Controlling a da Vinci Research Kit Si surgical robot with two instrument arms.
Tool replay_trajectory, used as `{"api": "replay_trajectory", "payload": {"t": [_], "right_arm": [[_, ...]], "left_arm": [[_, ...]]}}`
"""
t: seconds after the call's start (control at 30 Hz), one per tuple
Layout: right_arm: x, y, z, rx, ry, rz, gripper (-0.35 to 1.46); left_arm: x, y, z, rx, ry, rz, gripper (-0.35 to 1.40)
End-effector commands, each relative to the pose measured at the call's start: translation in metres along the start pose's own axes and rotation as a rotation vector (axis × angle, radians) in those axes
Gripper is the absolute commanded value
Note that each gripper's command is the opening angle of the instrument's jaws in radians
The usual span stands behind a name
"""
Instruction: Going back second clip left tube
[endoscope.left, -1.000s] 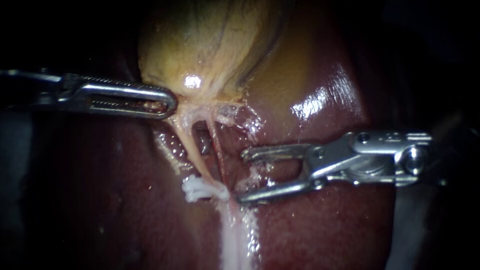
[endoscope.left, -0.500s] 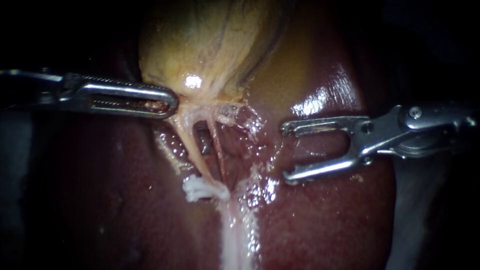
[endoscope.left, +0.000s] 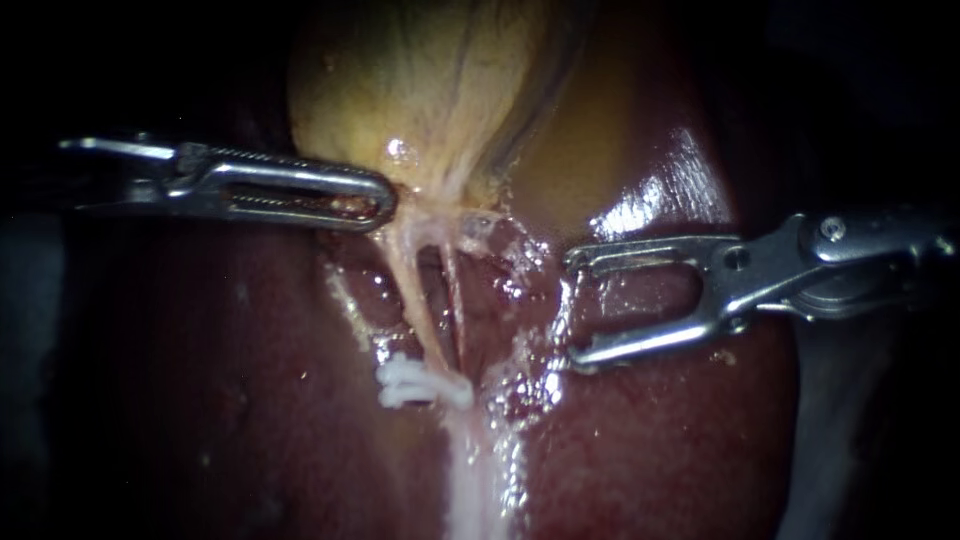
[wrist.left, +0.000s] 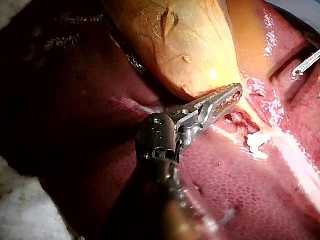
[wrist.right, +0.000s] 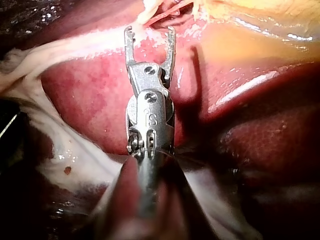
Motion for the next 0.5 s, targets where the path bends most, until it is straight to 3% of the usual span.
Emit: {"api": "replay_trajectory", "payload": {"t": [0.03,0.23,0.5], "right_arm": [[0.0,-0.0001,0.0,0.001,0.0,0.0,0.49],[0.0001,-0.0002,0.0,0.001,0.0,0.0,0.49],[0.0001,-0.0002,0.0,0.001,0.0,0.0,0.49]], "left_arm": [[-0.0002,-0.0001,0.0005,-0.003,0.0,0.003,-0.35],[-0.0007,-0.0005,0.0022,-0.007,-0.01,0.008,-0.35],[-0.0008,-0.0005,0.0027,-0.008,-0.011,0.008,-0.35]]}}
